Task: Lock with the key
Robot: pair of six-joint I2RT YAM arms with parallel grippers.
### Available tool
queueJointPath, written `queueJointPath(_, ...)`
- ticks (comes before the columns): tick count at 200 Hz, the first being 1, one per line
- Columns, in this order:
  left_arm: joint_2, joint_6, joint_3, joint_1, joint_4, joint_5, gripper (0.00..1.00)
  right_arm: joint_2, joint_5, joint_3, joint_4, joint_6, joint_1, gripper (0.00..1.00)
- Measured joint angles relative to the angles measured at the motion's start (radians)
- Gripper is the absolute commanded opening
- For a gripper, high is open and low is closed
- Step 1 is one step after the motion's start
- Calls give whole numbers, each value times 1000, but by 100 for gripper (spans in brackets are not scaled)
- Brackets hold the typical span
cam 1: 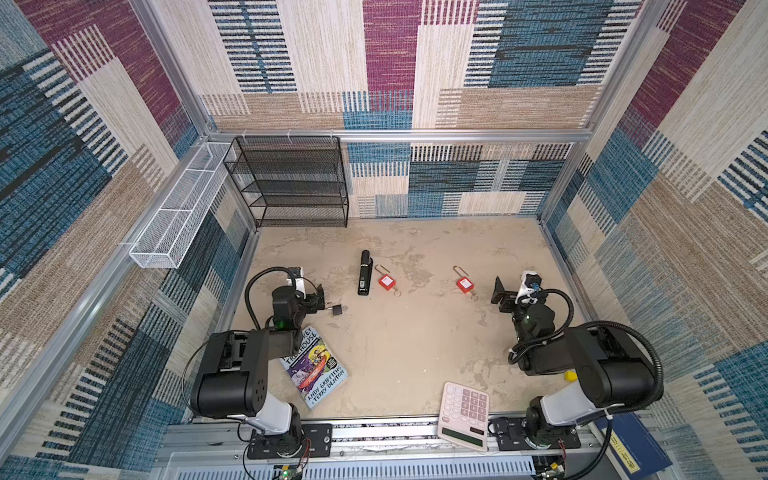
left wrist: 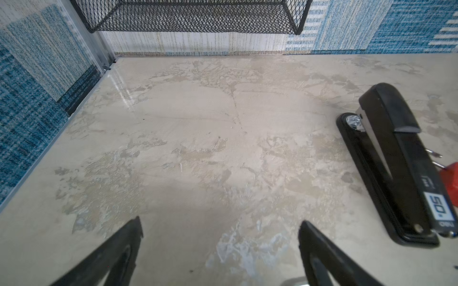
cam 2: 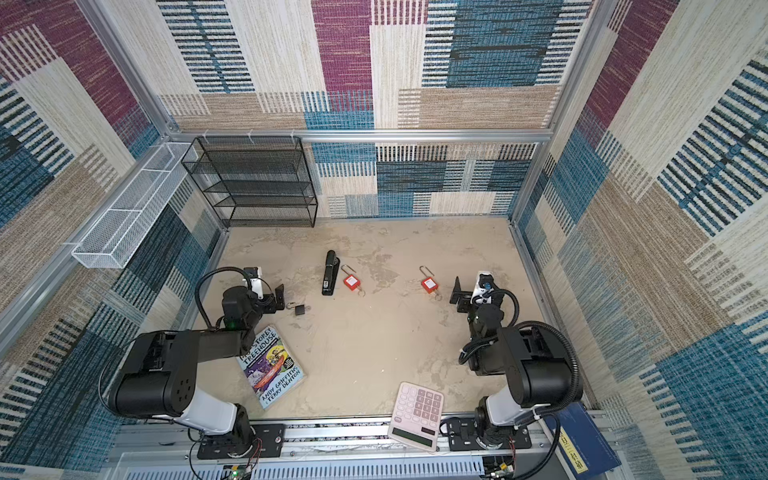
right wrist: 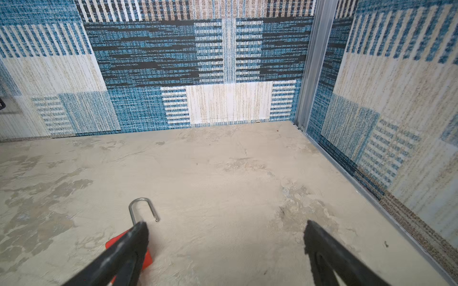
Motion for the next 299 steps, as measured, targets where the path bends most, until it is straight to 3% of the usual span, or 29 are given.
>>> queueJointPath(148,-1,0,0,0,0,0,100,-1,0,0,0,0,0,99)
queueJointPath(177,-71,-8,-3,-13,-29,-51,97,-41,-5,27,-60,-1,0,99)
queueJointPath(211,-270,-42,71,-20,-244,-106,95,-183,-60,156,-270,-10,6,99)
queueJointPath(237,-336,-117,225,-19,-517,-114,92,-282,-197,198,-401,14,40,99)
queueJointPath(268,-267,-203,400,-19,-884,-74,91,-276,-383,340,-560,13,208,99)
queueJointPath(299,-220,-255,451,-20,-1114,11,91,-158,-499,417,-645,-54,406,99)
